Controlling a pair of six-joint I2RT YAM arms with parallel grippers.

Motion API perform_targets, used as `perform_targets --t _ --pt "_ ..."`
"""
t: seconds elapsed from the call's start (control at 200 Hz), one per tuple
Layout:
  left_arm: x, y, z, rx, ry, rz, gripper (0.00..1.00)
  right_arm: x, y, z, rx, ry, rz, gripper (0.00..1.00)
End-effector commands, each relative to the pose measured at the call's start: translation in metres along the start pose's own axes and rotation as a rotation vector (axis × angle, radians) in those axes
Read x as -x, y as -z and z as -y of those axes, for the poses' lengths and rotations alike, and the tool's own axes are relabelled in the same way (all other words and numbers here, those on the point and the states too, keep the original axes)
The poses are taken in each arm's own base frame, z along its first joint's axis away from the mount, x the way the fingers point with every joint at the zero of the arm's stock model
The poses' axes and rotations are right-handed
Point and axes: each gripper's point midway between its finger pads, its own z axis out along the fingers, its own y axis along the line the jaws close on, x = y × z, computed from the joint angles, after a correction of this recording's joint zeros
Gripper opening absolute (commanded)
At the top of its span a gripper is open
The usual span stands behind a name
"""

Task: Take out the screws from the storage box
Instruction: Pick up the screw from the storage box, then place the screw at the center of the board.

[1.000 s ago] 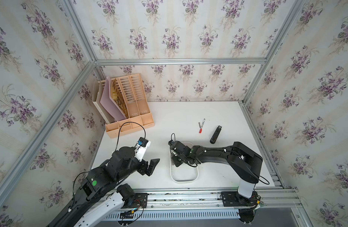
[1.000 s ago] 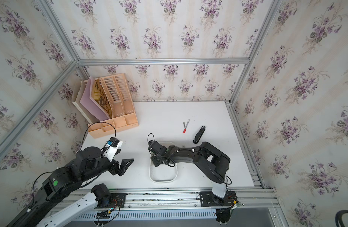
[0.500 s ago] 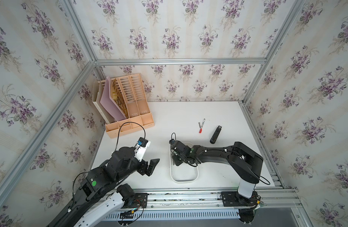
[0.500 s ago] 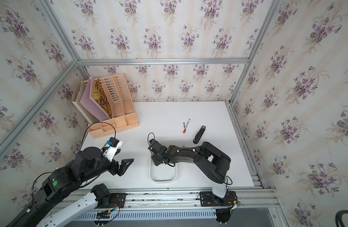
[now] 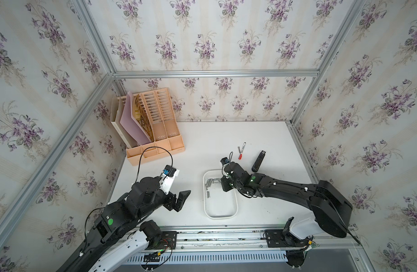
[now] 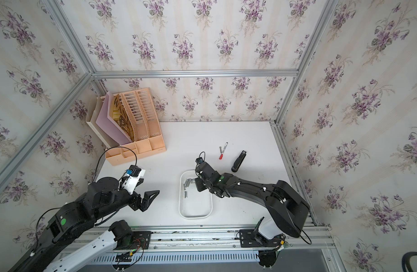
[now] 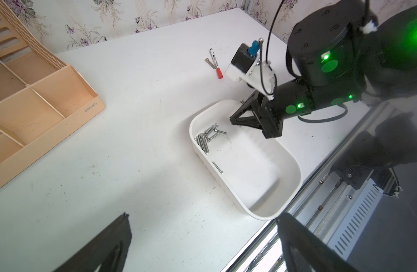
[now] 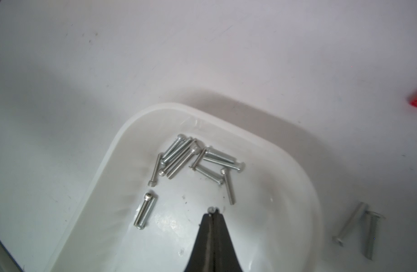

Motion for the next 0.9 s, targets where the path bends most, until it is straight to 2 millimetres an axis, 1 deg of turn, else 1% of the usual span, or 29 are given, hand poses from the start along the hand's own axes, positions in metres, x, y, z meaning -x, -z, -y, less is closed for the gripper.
perform_targets --t 0.0,0.07,0.145,0.21,0.265,0.32,0.405,0.485,0.604,0.689,0.894 --pt "0.004 0.0 -0.001 0.006 -0.002 0.009 0.99 0.015 0.015 0.038 -0.095 -0.139 0.103 0.0" --pt "0.004 -0.003 0.0 0.007 -0.002 0.0 0.99 0.015 0.023 0.073 -0.199 -0.227 0.132 0.0" --pt "0.004 -0.002 0.0 0.006 -0.001 0.002 0.99 0.008 0.023 0.105 -0.281 -0.313 0.107 0.0" --pt "0.005 0.0 0.0 0.005 -0.001 0.011 0.99 -0.003 0.015 0.124 -0.312 -0.378 0.053 0.0" --pt "0.005 0.001 -0.001 0.007 -0.002 0.017 0.99 -0.013 0.005 0.133 -0.309 -0.413 -0.001 0.0" --pt "0.005 0.001 -0.001 0.008 -0.001 0.017 0.99 -0.019 -0.004 0.133 -0.277 -0.428 -0.04 0.0" --pt "0.004 0.0 -0.001 0.01 -0.003 0.01 0.99 -0.021 -0.013 0.126 -0.239 -0.421 -0.065 0.0" --pt "0.004 -0.002 -0.001 0.011 -0.001 0.004 0.99 -0.021 -0.015 0.123 -0.217 -0.417 -0.072 0.0" --pt "0.005 0.002 -0.001 0.006 -0.002 0.02 0.99 -0.018 -0.015 0.116 -0.17 -0.41 -0.058 0.0" --pt "0.005 0.003 -0.001 0.008 -0.002 0.024 0.99 -0.015 -0.016 0.108 -0.124 -0.402 -0.056 0.0" --pt "0.004 0.0 -0.001 0.01 -0.002 0.012 0.99 -0.022 -0.03 0.095 -0.057 -0.39 -0.113 0.0"
